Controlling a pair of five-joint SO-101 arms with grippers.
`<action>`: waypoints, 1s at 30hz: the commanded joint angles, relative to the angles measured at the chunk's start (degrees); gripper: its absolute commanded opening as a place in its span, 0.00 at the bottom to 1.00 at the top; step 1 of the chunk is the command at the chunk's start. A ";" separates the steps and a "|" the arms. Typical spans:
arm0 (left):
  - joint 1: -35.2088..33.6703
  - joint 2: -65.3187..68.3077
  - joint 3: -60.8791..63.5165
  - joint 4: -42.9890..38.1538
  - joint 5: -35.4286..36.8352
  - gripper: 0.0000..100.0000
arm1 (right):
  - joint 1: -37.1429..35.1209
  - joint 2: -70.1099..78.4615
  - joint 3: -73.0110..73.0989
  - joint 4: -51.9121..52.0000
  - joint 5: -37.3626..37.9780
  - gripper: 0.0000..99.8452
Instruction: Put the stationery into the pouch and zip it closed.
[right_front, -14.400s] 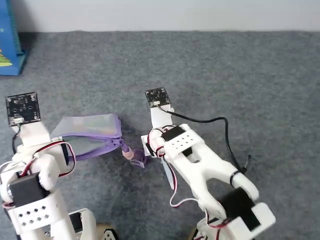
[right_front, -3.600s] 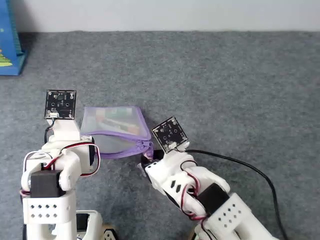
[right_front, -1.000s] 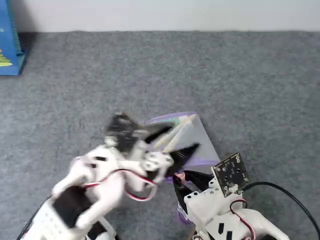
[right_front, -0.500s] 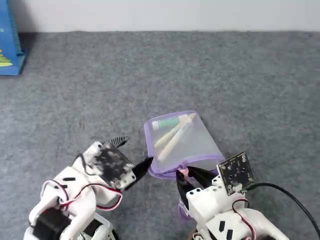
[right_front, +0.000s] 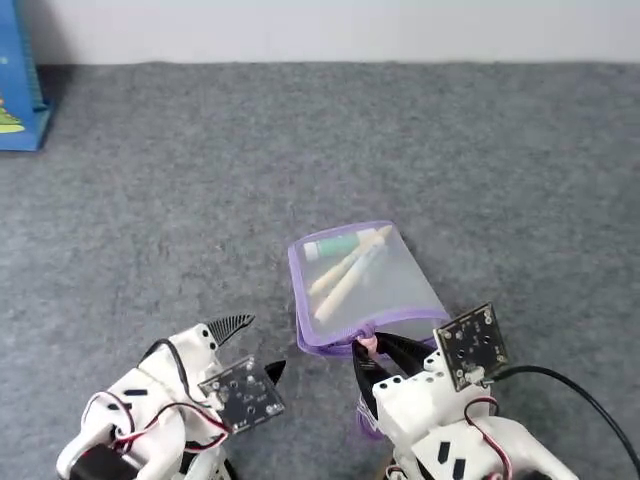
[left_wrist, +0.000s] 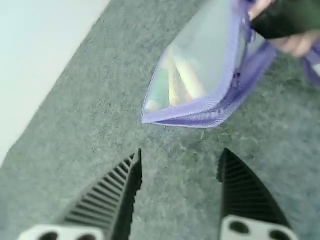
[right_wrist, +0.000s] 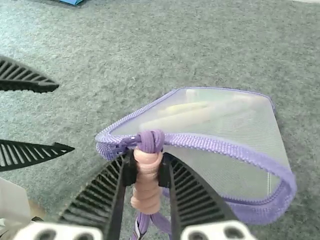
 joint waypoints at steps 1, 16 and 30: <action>3.52 -0.44 2.68 -1.93 -2.02 0.24 | 0.75 0.92 -2.46 -1.19 -0.44 0.01; 11.78 -0.44 9.71 -13.27 2.46 0.24 | 0.66 0.84 -0.53 -1.36 -0.35 0.01; 13.89 -0.53 19.03 -26.55 8.26 0.20 | 0.66 0.31 -0.53 -0.84 -0.62 0.01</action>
